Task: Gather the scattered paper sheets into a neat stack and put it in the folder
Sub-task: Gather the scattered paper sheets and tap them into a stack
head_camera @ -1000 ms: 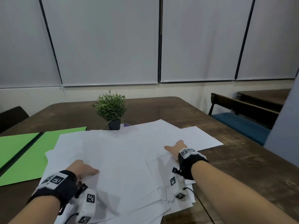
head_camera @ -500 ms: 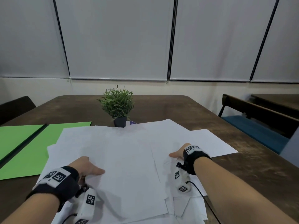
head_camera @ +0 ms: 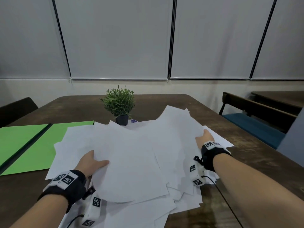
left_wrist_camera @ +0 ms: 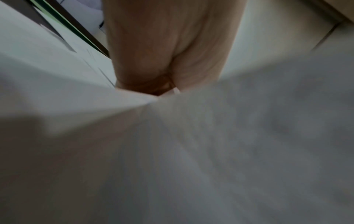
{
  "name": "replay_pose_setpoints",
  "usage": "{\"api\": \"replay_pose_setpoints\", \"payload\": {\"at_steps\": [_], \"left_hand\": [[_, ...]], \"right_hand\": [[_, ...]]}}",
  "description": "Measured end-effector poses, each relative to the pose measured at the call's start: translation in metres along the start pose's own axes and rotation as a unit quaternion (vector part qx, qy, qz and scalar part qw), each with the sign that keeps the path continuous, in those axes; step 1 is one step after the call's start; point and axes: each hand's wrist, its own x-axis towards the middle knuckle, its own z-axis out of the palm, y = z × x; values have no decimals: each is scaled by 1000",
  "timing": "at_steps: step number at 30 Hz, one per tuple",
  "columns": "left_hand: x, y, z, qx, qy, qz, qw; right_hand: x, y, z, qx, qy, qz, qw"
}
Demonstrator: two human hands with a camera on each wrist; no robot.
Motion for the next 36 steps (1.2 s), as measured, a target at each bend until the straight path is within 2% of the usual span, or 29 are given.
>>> {"api": "replay_pose_setpoints", "payload": {"at_steps": [4, 7, 13, 18, 25, 29, 33, 36], "left_hand": [[-13, 6, -1, 11, -36, 27, 999], [-18, 6, -2, 63, -12, 36, 997], [-27, 11, 3, 91, 19, 54, 994], [-26, 10, 2, 101, 20, 57, 993], [-25, 10, 4, 98, 8, 34, 995], [-22, 12, 4, 33, -8, 5, 999], [-26, 17, 3, -85, -55, -18, 995], [-42, 32, 4, -171, -99, -48, 979]], "right_hand": [[-5, 5, -20, 0, 36, -6, 999], [-9, 11, -29, -22, 36, 3, 999], [-17, 7, -43, 0, 110, -25, 994], [-20, -27, -71, 72, 137, -85, 984], [-26, -109, -123, 200, 117, -201, 952], [-35, -143, -134, 260, 75, -251, 929], [-45, -158, -110, 295, 36, -232, 926], [-39, -156, -72, 276, 15, -193, 942]]}}
